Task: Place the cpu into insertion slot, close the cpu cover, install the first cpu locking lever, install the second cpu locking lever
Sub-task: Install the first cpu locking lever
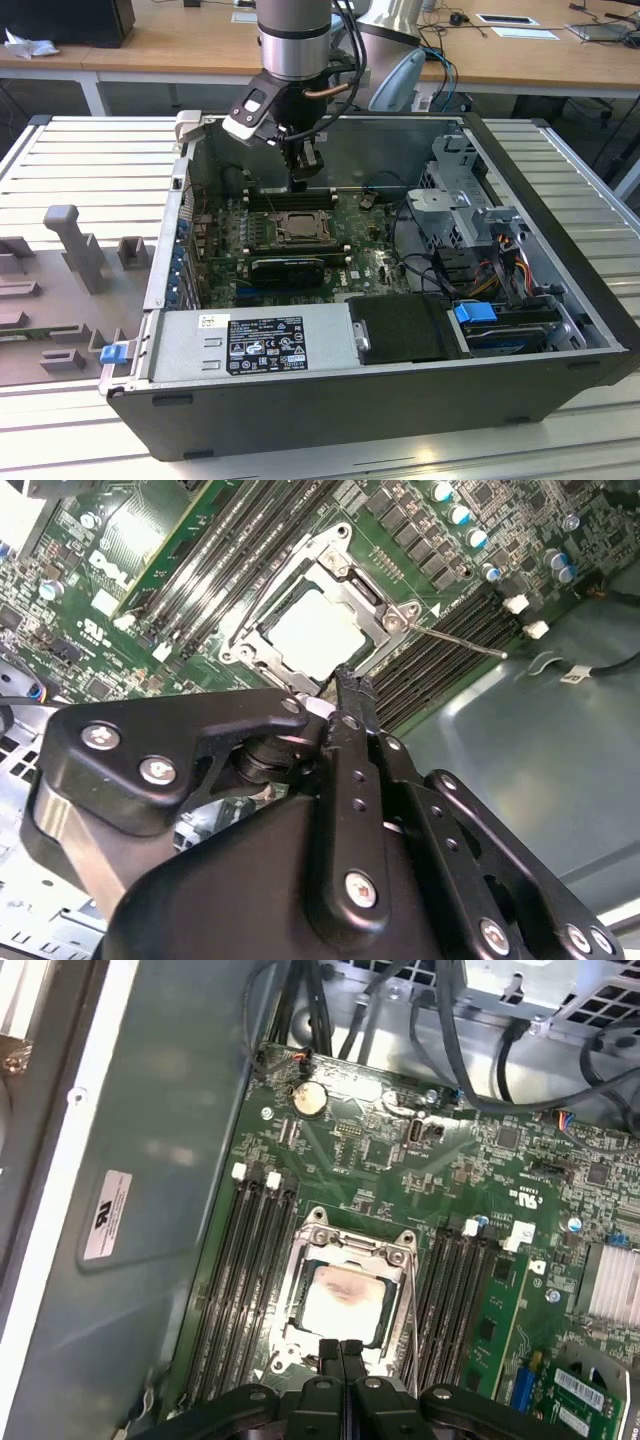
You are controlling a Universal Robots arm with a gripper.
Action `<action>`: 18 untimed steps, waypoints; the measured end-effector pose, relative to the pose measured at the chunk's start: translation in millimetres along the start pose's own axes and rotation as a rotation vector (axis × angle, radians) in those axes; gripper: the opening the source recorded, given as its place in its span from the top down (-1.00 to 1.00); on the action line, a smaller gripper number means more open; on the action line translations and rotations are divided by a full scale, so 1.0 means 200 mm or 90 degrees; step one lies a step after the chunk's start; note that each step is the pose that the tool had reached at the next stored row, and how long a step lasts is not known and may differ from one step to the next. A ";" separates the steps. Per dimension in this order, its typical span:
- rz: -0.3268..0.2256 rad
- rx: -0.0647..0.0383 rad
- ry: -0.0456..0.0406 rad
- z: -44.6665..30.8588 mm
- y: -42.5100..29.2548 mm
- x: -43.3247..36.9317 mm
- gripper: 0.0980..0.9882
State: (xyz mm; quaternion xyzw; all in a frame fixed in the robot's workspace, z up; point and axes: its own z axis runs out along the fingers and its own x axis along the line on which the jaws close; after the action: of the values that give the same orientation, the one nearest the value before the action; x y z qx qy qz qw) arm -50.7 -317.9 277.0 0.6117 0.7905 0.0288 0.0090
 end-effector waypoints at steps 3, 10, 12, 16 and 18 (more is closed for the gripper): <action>-0.012 0.000 0.0007 0.000 0.000 0.000 0.98; -0.055 0.001 0.0031 0.000 0.000 0.000 0.98; -0.065 0.001 0.0037 0.000 0.000 0.000 0.98; -0.096 0.002 0.0054 0.000 0.000 0.000 0.98; -0.118 0.002 0.0067 0.000 0.000 0.000 0.98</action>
State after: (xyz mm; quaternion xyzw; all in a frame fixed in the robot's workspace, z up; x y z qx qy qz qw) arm -50.7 -317.8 277.0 0.5360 0.8437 0.0295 0.0064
